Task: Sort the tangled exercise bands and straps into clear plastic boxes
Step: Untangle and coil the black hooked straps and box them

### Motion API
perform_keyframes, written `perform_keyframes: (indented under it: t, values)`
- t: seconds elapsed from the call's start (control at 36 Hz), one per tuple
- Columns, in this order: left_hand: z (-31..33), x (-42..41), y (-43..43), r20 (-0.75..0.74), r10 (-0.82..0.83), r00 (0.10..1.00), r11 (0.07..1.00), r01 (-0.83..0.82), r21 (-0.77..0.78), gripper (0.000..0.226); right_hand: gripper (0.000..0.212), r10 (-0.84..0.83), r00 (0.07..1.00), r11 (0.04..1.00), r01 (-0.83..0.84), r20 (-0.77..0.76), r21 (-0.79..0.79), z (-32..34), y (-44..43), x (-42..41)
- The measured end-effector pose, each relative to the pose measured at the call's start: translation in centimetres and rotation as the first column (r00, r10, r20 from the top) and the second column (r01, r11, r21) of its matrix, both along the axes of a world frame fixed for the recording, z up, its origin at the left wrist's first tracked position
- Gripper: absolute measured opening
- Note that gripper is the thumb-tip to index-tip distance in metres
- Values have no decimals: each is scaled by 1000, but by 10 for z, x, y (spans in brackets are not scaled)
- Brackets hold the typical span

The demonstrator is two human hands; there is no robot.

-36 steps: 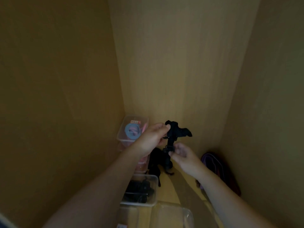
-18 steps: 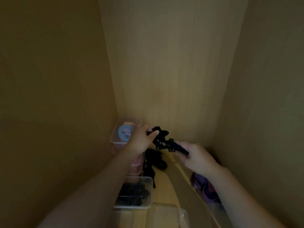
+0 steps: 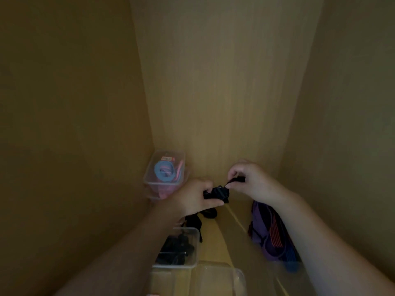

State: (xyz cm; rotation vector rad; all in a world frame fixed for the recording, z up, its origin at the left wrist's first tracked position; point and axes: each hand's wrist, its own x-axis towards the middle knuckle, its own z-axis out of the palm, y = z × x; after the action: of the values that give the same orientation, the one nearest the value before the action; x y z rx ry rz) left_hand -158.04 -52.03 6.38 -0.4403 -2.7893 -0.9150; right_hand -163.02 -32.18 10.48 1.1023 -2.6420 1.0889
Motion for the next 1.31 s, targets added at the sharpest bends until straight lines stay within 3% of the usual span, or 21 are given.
perform_keyframes:
  t: [0.14, 0.25, 0.33, 0.42, 0.61, 0.72, 0.81, 1.06, 1.19, 1.31]
  values:
    - [-2, 2, -14, 88, -50, 995, 989, 37, 141, 36, 23, 48, 975, 983, -84, 215, 161, 8, 12, -6]
    - [-6, 1, -20, 80, 0, 997, 976, -18, 219, 33, 12, -3, 985, 998, -10, 174, 69, 6, 15, -9]
    - [-5, 2, -19, 70, 33, 997, 958, -51, 284, 32, 13, -71, 994, 997, 70, 84, 19, -1, 12, -12]
    - [-6, 1, -18, 51, 66, 997, 929, -80, 361, 37, 12, -101, 991, 991, 108, 87, -83, -8, 10, -11]
    - [-3, 3, -12, 62, 86, 994, 833, -106, 542, 37, 13, -51, 962, 981, 99, 268, -168, -24, 7, -12]
    - [-1, 4, -13, 103, 75, 992, 733, -125, 669, 42, 16, -75, 943, 964, 152, 324, -218, -35, 7, -14]
    - [1, 3, -16, 99, 77, 992, 713, -124, 690, 44, 22, -88, 921, 961, 178, 379, -210, -44, 9, -16]
    - [9, 5, -12, 136, 5, 991, 599, -112, 793, 43, 27, -97, 917, 977, 162, 388, -137, -48, 3, -12]
    - [10, -5, -6, 213, 42, 976, 353, -213, 911, 34, 30, -46, 926, 998, 60, 374, -27, -51, 1, -7]
    - [16, -4, -1, 234, 31, 972, 344, -230, 910, 19, 30, -13, 975, 1000, 18, 223, -20, -52, -3, -4]
